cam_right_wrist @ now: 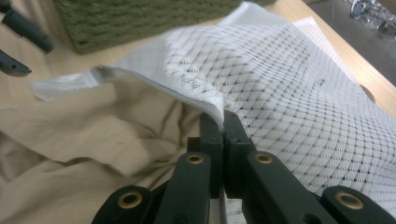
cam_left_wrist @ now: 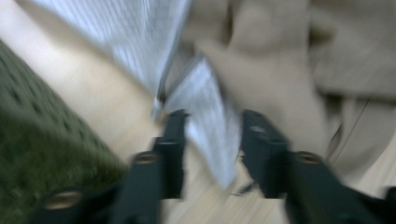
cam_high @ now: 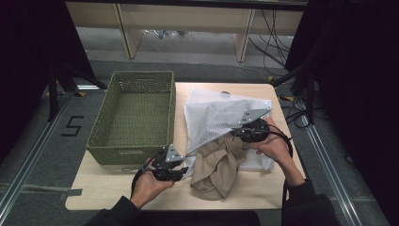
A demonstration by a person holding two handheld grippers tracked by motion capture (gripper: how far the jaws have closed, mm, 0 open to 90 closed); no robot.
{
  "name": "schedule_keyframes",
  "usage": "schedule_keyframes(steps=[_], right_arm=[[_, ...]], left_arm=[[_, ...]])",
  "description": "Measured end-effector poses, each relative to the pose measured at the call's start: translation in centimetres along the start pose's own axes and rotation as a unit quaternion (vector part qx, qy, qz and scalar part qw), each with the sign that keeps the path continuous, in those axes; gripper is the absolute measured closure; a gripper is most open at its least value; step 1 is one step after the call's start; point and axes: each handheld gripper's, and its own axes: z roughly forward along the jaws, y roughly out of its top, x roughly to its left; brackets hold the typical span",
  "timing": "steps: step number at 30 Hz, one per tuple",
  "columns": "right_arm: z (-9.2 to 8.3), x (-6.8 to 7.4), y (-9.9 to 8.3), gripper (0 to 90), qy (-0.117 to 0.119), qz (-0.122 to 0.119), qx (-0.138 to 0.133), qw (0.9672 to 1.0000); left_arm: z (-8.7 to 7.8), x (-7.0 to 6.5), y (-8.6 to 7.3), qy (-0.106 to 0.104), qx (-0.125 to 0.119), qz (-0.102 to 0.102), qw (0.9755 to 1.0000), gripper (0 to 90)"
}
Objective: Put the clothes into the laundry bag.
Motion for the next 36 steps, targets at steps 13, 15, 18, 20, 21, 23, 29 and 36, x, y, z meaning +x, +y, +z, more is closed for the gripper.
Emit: schedule_keyframes(steps=[13, 15, 18, 20, 21, 23, 29, 36], right_arm=[[-0.5, 0.7, 0.4, 90.0, -0.002, -0.003, -0.009, 0.9999], [-0.5, 0.6, 0.4, 90.0, -0.001, -0.006, -0.011, 0.9999], [-0.6, 0.7, 0.4, 90.0, -0.001, -0.008, -0.011, 0.9999], [-0.7, 0.7, 0.4, 90.0, 0.004, -0.008, -0.008, 0.9999], [-0.7, 0.7, 0.5, 90.0, 0.007, -0.008, -0.005, 0.9999], [-0.6, 0.8, 0.5, 90.0, -0.002, -0.009, -0.009, 0.9999], [-0.9, 0.8, 0.5, 90.0, 0.007, -0.011, -0.008, 0.9999], [-1.4, 1.0, 0.4, 90.0, 0.006, -0.01, -0.004, 0.9999]], left_arm=[[6.5, -7.6, 4.4, -0.064, 0.04, 0.02, 0.9969, 21.9], [7.8, -8.1, 4.6, -0.06, 0.047, 0.026, 0.9967, 17.8], [9.7, -8.2, 4.6, -0.048, 0.054, 0.039, 0.9966, 19.2], [10.5, -8.0, 4.5, -0.045, 0.062, 0.046, 0.996, 20.9], [10.6, -7.8, 4.5, -0.055, 0.06, 0.056, 0.9951, 31.7], [10.8, -7.3, 4.7, -0.057, 0.045, 0.055, 0.9959, 58.6], [8.9, -5.5, 6.7, -0.046, -0.008, 0.029, 0.9985, 86.0], [9.8, -1.8, 8.3, 0.043, -0.033, -0.007, 0.9985, 84.5]])
